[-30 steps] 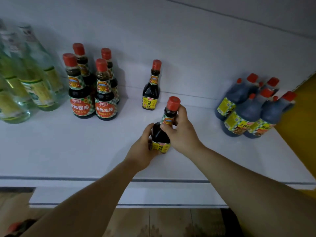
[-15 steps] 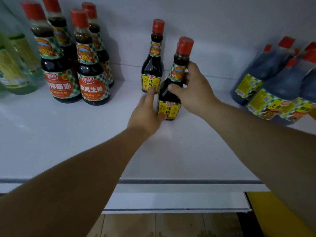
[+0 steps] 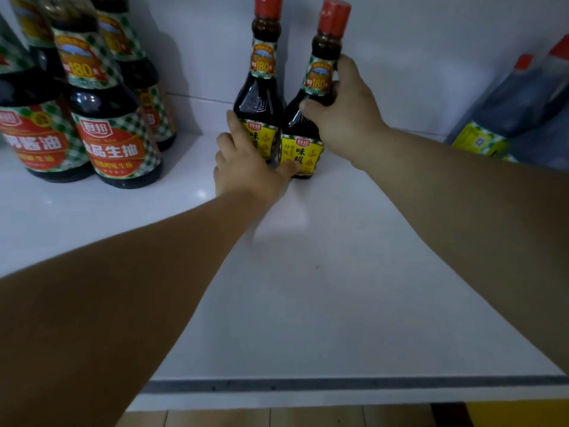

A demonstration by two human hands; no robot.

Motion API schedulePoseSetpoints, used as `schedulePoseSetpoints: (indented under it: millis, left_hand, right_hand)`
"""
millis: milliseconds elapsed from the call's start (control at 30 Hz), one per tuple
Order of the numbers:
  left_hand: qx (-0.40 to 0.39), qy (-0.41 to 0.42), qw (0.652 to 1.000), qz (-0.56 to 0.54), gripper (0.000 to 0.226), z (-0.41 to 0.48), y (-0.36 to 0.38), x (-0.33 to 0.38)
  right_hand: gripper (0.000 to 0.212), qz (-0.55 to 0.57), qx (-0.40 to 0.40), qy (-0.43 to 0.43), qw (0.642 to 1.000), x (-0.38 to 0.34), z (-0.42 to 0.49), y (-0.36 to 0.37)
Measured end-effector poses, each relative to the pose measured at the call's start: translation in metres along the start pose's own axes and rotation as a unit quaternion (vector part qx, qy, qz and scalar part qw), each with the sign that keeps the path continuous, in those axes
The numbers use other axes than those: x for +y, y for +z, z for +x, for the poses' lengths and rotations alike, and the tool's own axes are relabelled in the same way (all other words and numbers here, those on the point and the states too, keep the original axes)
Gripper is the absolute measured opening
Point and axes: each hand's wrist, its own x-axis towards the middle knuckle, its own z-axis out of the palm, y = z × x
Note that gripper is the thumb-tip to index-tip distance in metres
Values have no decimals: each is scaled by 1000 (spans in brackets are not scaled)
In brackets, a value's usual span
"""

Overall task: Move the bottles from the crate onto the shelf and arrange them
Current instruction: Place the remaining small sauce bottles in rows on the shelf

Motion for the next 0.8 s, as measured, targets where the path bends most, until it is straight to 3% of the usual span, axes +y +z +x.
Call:
schedulePoseSetpoints:
  millis: [133,267,467,667,800]
  left_hand:
    - [45,-15,998,32,103,7,3,2]
    - [79,-37,996,-7,82,15,7,7]
    - [75,-57,995,-23,79,22,8,10]
    - [-17,-56,997,-48,104,5,-26,9]
    - [-149,-10,988,-44,94,-36,-81,6]
  right_hand:
    - [60,3,2,6,1000,3,9,3]
    - [62,7,0,9,1000,5,14,4]
    - [62,10,1,18,1000,8,20,7]
    - [72,-16,-23,45,999,-13,-10,-2]
    - [59,-61,-79,75,992,-46,-69,-24]
